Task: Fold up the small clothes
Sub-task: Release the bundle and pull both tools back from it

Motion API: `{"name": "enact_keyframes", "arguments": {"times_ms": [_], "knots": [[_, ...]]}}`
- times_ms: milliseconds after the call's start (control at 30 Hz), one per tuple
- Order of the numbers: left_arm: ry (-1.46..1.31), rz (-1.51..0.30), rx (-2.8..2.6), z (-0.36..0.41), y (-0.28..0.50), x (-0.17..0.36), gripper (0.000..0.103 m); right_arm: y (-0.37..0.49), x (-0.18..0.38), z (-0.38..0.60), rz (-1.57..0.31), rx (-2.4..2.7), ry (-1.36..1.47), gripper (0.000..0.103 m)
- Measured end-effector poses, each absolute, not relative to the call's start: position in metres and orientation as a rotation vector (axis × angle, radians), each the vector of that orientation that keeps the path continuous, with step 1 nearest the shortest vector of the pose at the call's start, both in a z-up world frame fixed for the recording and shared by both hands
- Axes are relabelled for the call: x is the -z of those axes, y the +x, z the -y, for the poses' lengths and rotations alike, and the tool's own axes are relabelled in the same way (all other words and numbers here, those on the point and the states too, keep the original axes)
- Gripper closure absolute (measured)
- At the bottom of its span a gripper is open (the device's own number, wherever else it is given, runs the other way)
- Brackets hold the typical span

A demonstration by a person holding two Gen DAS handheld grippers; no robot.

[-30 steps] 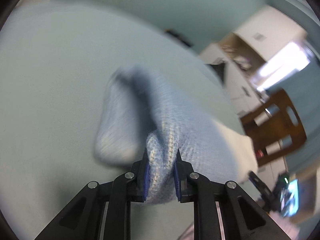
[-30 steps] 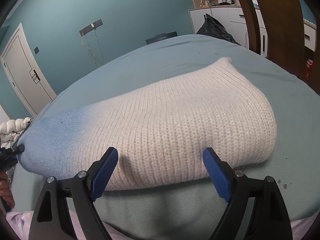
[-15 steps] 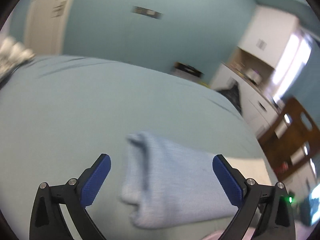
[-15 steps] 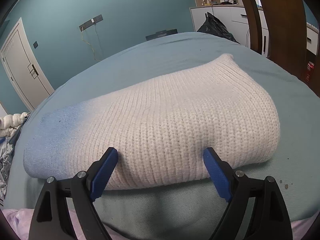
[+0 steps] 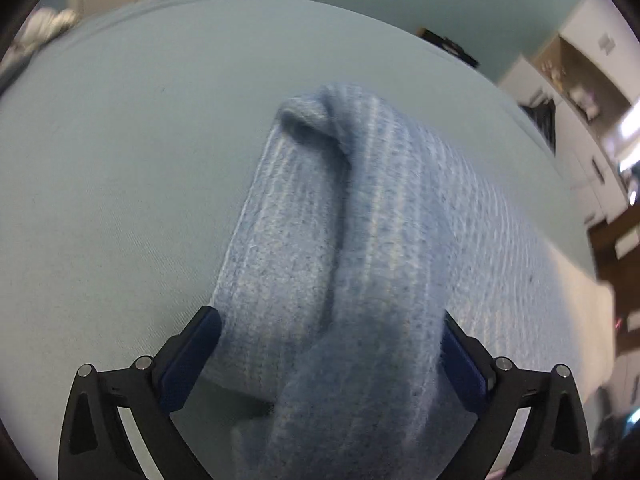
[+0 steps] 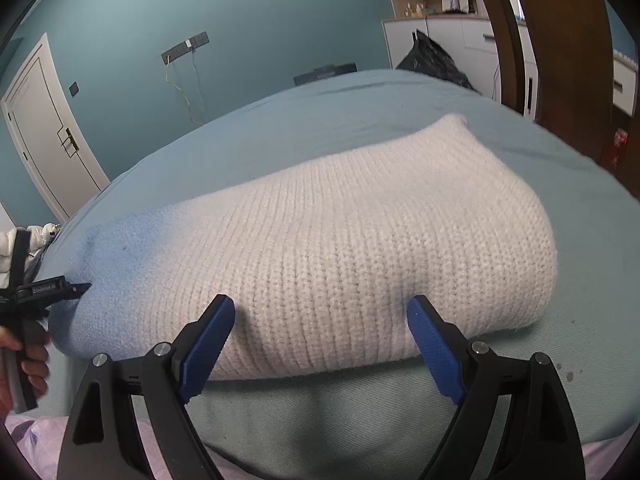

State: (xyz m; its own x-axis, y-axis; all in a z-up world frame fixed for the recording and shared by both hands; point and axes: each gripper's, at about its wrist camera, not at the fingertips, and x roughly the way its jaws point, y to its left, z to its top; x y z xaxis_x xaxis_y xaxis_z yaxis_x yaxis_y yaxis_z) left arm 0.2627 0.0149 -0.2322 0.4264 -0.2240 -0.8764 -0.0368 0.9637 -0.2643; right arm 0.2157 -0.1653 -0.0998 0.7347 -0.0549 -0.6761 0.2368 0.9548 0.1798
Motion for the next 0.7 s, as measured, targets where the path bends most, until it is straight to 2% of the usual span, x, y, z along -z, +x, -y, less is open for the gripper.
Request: {"name": "enact_keyframes", "arguments": {"times_ms": [133, 333, 533, 700], "knots": [[-0.156, -1.098, 0.061, -0.001, 0.264, 0.224, 0.000, 0.229, 0.079, 0.131, -0.670, 0.106, 0.112, 0.017], [-0.185, -1.100, 0.071, -0.031, 0.250, 0.227, 0.000, 0.273, 0.108, 0.097, -0.874, -0.079, -0.045, 0.017], [-0.174, -1.135, 0.035, -0.023, 0.252, 0.221, 0.000, 0.265, 0.096, 0.155, -0.868, 0.056, 0.011, 0.017], [0.077, -1.063, -0.085, 0.005, 0.235, 0.184, 0.000, 0.236, 0.090, 0.251, -0.905, 0.460, 0.184, 0.017]]}}
